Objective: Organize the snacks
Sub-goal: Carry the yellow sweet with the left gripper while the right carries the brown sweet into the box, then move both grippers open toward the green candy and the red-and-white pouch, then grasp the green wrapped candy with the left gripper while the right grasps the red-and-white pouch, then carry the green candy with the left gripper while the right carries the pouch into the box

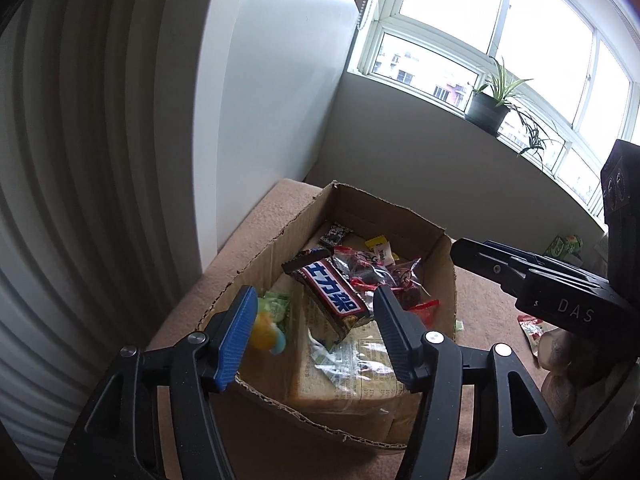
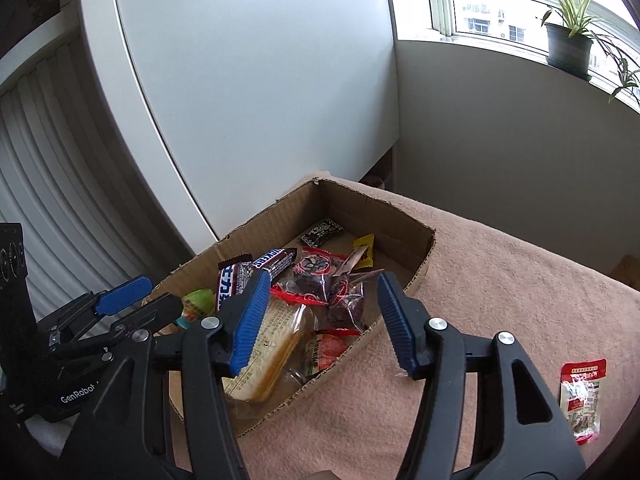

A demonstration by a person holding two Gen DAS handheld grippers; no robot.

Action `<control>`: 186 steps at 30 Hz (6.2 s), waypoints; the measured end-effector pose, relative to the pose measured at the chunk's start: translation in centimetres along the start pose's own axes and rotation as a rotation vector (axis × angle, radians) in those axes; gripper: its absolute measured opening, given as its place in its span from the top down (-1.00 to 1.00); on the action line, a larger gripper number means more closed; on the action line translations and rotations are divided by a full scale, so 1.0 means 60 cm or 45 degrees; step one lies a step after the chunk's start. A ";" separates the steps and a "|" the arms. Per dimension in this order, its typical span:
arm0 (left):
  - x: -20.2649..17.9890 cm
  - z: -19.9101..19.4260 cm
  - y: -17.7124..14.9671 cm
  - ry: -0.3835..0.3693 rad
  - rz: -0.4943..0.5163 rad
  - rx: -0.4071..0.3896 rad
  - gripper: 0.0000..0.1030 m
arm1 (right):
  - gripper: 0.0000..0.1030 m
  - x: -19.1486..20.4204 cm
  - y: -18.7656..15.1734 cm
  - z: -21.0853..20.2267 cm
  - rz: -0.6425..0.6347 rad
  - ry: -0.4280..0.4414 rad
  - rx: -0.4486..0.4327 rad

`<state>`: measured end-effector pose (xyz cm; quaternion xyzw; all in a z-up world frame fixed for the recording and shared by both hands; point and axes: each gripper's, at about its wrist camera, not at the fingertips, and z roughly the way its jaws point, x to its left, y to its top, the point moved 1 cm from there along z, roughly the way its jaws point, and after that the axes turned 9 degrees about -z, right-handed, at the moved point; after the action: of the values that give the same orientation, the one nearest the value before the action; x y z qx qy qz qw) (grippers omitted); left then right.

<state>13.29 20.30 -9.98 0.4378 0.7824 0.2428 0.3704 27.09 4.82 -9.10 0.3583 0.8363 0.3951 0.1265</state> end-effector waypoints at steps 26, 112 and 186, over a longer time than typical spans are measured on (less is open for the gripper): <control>-0.013 -0.036 -0.016 -0.062 -0.015 0.001 -0.16 | 0.57 -0.107 -0.062 0.138 0.059 0.092 0.439; -0.354 0.176 -0.208 -0.186 0.364 0.478 0.60 | -0.74 -0.327 -0.257 -0.039 0.140 -0.346 0.406; 0.008 0.016 0.002 0.015 0.012 0.070 0.63 | -0.18 -0.019 0.027 0.067 -0.096 -0.038 0.171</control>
<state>13.95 20.83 -10.64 0.4501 0.7888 0.2255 0.3525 30.72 7.01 -10.63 0.3401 0.8719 0.3277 0.1293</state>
